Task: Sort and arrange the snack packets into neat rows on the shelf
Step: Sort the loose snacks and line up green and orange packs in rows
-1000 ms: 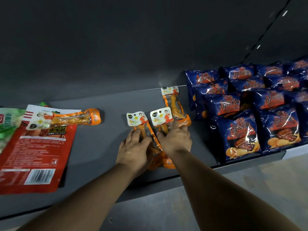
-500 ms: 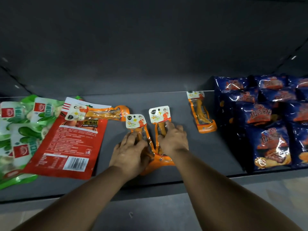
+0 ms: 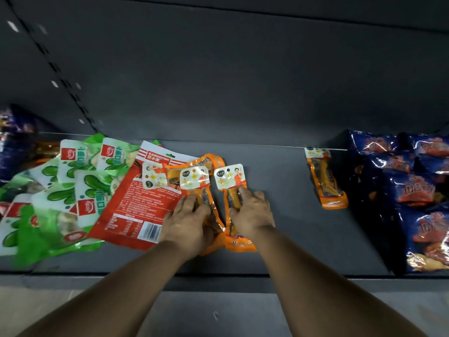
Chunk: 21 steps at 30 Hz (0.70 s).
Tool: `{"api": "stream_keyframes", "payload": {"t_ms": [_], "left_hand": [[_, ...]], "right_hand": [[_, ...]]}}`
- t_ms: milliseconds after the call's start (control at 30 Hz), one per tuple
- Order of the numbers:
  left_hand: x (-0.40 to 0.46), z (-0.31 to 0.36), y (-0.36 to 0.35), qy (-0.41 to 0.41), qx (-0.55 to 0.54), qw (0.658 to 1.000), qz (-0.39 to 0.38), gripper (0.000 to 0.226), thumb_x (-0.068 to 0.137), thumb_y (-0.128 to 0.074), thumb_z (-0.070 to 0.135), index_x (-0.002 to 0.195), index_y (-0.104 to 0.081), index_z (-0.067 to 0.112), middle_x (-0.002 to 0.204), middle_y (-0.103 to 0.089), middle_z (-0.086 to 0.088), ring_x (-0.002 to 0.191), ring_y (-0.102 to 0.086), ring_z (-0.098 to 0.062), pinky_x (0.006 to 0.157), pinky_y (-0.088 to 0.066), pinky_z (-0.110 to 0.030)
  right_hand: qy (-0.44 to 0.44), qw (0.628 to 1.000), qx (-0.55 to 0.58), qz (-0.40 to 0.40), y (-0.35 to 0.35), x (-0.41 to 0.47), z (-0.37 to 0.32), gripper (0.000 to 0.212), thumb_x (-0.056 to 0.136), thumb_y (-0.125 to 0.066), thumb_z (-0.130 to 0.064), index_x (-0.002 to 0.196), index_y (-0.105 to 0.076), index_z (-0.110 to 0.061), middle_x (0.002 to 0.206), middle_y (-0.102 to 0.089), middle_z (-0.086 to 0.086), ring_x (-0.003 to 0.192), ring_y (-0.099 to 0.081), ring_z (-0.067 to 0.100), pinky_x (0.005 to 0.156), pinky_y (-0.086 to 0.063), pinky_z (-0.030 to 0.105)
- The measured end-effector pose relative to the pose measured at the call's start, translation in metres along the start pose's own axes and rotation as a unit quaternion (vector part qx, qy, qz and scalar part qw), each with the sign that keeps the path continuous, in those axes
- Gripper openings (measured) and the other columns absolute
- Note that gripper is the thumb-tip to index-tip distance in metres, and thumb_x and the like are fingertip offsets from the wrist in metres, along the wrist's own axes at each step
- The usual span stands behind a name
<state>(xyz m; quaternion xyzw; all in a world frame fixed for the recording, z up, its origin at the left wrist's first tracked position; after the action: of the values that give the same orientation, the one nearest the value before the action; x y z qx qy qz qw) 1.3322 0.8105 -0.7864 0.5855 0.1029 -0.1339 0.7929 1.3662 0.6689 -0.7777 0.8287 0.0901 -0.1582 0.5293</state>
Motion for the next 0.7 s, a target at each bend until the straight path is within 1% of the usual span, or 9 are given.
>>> {"api": "stream_keyframes", "payload": {"t_ms": [133, 233, 367, 600, 700], "left_hand": [[-0.001, -0.008, 0.004, 0.010, -0.022, 1.000, -0.003, 0.054, 0.090, -0.050, 0.043, 0.140, -0.034, 0.032, 0.160, -0.004, -0.002, 0.147, -0.001, -0.023, 0.116, -0.017, -0.041], [-0.002, -0.011, 0.001, 0.002, -0.017, 1.000, -0.018, 0.055, 0.092, -0.047, 0.044, 0.143, -0.031, 0.032, 0.160, 0.000, -0.002, 0.148, 0.002, -0.024, 0.116, -0.015, -0.042], [-0.004, -0.013, -0.001, -0.020, -0.013, 0.999, -0.034, 0.050, 0.093, -0.048, 0.041, 0.140, -0.033, 0.032, 0.160, 0.002, -0.001, 0.148, 0.003, -0.025, 0.116, -0.015, -0.045], [-0.006, -0.011, -0.001, -0.027, -0.007, 0.999, -0.046, 0.053, 0.093, -0.050, 0.043, 0.141, -0.031, 0.032, 0.160, 0.007, 0.000, 0.147, 0.006, -0.026, 0.116, -0.013, -0.046], [-0.004, -0.010, 0.000, -0.029, -0.004, 0.999, -0.043, 0.052, 0.093, -0.049, 0.043, 0.140, -0.032, 0.031, 0.160, 0.007, 0.000, 0.147, 0.005, -0.026, 0.116, -0.013, -0.046]], "right_hand": [[0.014, 1.000, -0.024, -0.006, -0.012, -0.005, -0.022, 0.062, 0.095, -0.050, -0.038, 0.148, -0.023, -0.021, 0.140, -0.032, 0.010, 0.129, -0.033, 0.028, 0.099, -0.041, 0.037], [0.005, 0.999, -0.038, 0.001, -0.014, -0.006, -0.027, 0.062, 0.095, -0.049, -0.037, 0.148, -0.022, -0.021, 0.140, -0.032, 0.011, 0.129, -0.034, 0.028, 0.098, -0.041, 0.036], [-0.011, 0.999, -0.042, 0.004, -0.015, -0.007, -0.026, 0.064, 0.096, -0.049, -0.037, 0.150, -0.019, -0.020, 0.144, -0.029, 0.011, 0.132, -0.032, 0.028, 0.100, -0.040, 0.037], [-0.022, 0.999, -0.047, 0.015, -0.016, -0.006, -0.025, 0.062, 0.097, -0.046, -0.036, 0.150, -0.017, -0.020, 0.145, -0.028, 0.012, 0.133, -0.030, 0.028, 0.101, -0.040, 0.037], [-0.031, 0.998, -0.043, 0.030, -0.015, -0.003, -0.025, 0.060, 0.098, -0.045, -0.035, 0.150, -0.018, -0.020, 0.143, -0.030, 0.011, 0.132, -0.031, 0.028, 0.098, -0.041, 0.036]]}}
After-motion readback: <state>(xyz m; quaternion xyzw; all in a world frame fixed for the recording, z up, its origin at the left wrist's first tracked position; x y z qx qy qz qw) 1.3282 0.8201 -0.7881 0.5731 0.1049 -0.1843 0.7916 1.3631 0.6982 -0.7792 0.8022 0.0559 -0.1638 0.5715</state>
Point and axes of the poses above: each hand's wrist, its own x-axis towards the middle knuckle, its own y-axis out of the back of the hand, z = x × y, the point moved 8 cm from there along x, towards the middle knuckle
